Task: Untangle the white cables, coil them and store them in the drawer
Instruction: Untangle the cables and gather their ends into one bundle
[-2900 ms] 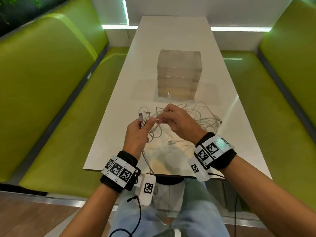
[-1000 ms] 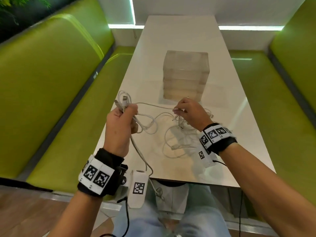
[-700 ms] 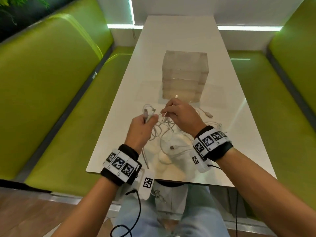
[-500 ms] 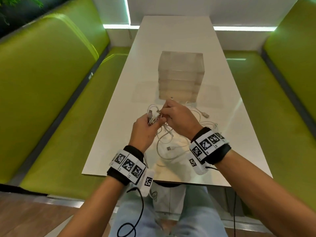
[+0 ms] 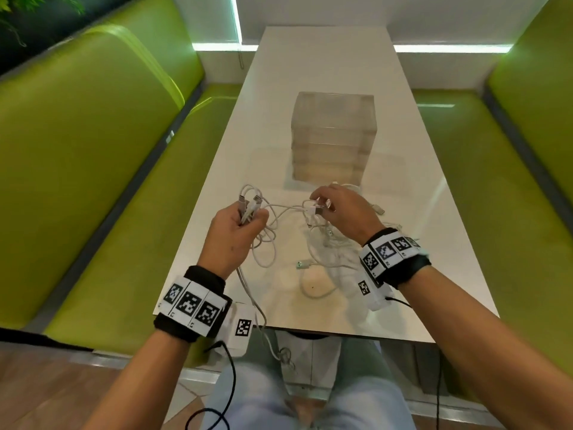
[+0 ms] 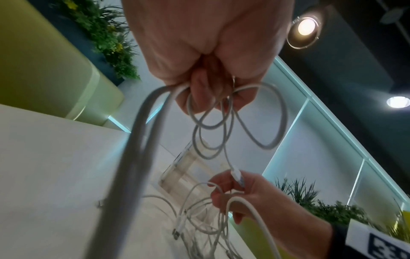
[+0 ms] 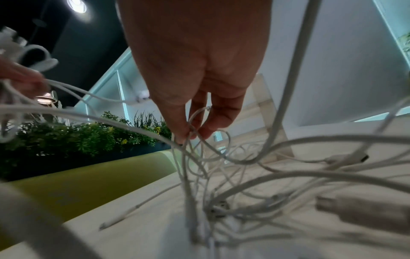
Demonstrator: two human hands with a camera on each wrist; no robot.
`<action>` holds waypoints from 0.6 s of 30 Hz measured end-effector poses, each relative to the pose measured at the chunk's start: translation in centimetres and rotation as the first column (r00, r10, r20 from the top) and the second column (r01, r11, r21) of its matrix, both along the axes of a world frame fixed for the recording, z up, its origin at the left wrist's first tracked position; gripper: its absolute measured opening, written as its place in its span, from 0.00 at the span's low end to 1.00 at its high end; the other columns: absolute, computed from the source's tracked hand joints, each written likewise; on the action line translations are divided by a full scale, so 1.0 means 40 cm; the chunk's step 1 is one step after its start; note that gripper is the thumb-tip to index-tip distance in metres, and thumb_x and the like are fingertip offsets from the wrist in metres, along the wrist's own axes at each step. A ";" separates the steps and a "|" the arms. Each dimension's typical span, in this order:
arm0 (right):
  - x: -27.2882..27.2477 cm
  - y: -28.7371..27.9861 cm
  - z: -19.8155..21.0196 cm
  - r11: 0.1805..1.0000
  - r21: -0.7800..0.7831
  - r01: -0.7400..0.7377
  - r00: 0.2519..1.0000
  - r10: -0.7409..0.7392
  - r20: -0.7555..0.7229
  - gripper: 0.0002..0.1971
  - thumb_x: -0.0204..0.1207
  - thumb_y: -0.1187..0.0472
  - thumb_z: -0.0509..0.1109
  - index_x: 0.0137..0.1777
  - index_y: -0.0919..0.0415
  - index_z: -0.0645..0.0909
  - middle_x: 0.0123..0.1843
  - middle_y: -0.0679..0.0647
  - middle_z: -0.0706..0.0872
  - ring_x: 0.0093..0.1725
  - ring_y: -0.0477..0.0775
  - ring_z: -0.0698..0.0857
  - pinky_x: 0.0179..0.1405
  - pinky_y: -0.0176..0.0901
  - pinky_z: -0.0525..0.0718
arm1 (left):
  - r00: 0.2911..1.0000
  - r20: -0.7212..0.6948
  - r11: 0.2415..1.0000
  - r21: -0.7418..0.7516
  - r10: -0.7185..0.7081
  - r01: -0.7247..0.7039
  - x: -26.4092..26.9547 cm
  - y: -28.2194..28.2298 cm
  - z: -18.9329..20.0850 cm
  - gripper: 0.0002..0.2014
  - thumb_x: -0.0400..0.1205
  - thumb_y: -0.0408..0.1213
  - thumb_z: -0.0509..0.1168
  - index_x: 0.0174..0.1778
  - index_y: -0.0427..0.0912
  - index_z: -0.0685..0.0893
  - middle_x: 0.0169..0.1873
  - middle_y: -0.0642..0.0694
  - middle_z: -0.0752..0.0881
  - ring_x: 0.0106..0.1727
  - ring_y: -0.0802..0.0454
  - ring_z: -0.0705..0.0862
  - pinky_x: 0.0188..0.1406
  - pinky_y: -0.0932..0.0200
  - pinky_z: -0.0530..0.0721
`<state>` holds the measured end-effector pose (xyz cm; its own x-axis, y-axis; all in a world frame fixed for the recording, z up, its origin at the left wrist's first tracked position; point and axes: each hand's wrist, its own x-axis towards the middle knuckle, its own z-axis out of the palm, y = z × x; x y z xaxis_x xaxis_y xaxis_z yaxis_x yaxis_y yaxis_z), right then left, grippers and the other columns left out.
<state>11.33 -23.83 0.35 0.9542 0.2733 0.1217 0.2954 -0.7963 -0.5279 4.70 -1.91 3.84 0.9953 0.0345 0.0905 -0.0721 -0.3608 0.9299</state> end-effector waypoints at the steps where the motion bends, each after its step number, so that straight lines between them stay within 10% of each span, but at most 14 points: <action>1: 0.002 -0.006 0.000 1.000 0.002 -0.001 1.000 0.001 -0.023 0.14 0.76 0.62 0.69 0.62 0.55 0.81 0.57 0.53 0.83 0.52 0.55 0.83 0.48 0.46 0.80 | 1.000 -0.019 1.000 -0.011 -0.016 0.016 -0.003 0.006 0.001 0.19 0.82 0.38 0.67 0.27 0.45 0.67 0.18 0.58 0.67 0.22 0.59 0.64 0.24 0.62 0.65; 8: -0.067 0.008 0.078 0.985 0.171 -0.010 0.998 -0.001 0.063 0.12 0.81 0.56 0.65 0.60 0.55 0.84 0.60 0.50 0.83 0.51 0.50 0.83 0.50 0.40 0.81 | 0.992 -0.102 0.997 -0.045 -0.073 0.068 -0.031 0.006 0.003 0.18 0.81 0.39 0.68 0.28 0.41 0.69 0.23 0.49 0.67 0.27 0.50 0.66 0.28 0.57 0.66; 13: -0.156 0.041 0.164 0.898 0.273 -0.345 0.862 0.418 -0.287 0.32 0.72 0.52 0.75 0.75 0.41 0.69 0.65 0.41 0.78 0.48 0.41 0.81 0.44 0.25 0.79 | 0.902 -0.229 0.927 -0.174 -0.366 0.332 -0.077 0.003 0.016 0.16 0.81 0.32 0.67 0.26 0.44 0.79 0.19 0.55 0.69 0.21 0.57 0.67 0.23 0.64 0.69; 18: -0.186 0.055 0.171 0.862 0.396 -0.317 0.836 0.451 -0.311 0.11 0.70 0.65 0.76 0.50 0.51 0.87 0.33 0.37 0.86 0.36 0.35 0.83 0.42 0.30 0.76 | 0.839 -0.240 0.870 -0.209 -0.488 0.446 -0.109 0.005 0.030 0.12 0.76 0.39 0.70 0.26 0.53 0.83 0.20 0.57 0.67 0.21 0.59 0.63 0.22 0.67 0.66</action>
